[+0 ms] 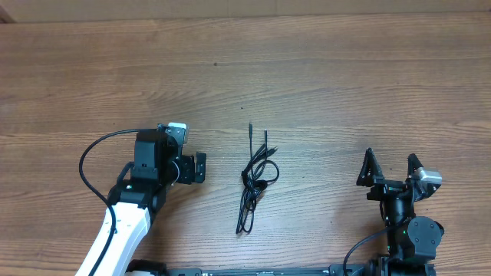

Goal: Untangle cables

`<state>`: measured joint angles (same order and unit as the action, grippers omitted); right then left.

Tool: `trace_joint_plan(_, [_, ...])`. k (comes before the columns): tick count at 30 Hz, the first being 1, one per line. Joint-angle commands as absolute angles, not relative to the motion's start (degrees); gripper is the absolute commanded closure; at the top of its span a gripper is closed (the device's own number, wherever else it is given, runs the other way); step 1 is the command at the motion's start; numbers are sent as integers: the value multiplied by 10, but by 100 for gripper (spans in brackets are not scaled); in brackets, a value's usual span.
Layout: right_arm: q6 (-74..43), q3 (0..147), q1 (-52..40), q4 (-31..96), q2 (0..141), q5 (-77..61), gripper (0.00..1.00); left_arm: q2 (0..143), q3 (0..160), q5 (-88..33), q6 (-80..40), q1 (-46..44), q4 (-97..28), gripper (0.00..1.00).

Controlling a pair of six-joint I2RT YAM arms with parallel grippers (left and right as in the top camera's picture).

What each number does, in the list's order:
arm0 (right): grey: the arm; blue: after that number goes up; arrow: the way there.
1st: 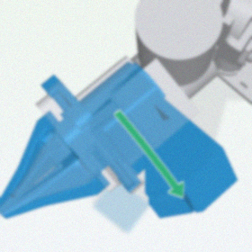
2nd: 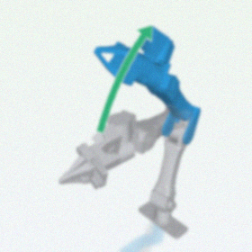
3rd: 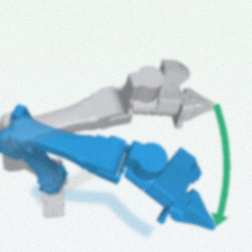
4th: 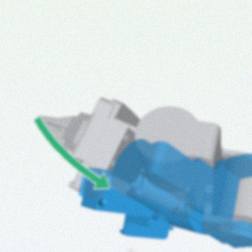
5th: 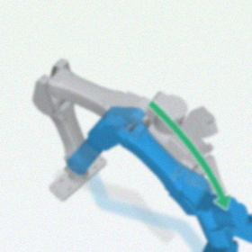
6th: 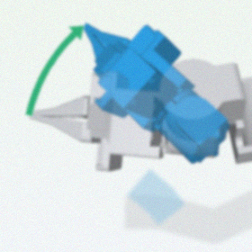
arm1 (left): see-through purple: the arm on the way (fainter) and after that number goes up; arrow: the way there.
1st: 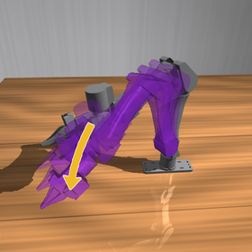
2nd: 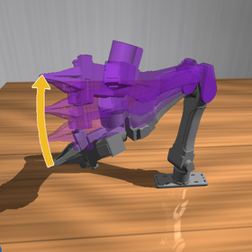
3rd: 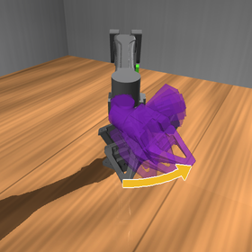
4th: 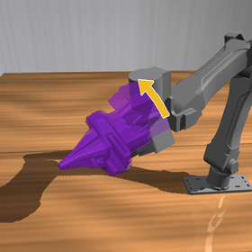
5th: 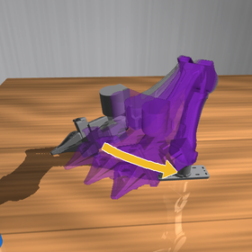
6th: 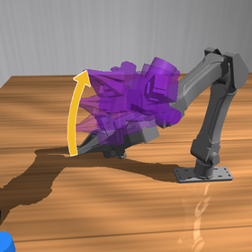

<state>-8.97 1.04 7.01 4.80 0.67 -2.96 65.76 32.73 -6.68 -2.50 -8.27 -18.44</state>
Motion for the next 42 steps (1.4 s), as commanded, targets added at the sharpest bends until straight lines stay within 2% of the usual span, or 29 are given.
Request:
trace_joint_plan(1, [-90, 5, 67, 47, 2, -26, 0, 659, 343, -75, -13, -87, -182, 1])
trace_joint_plan(7, [-90, 5, 67, 47, 2, -26, 0, 659, 356, -74, -11, -87, -195, 0])
trace_joint_plan(32, [-90, 5, 67, 47, 2, -26, 0, 659, 575, -96, 18, -88, -423, 0])
trace_joint_plan(42, [-90, 5, 67, 47, 2, -26, 0, 660, 627, -84, 34, -141, -457, 0])
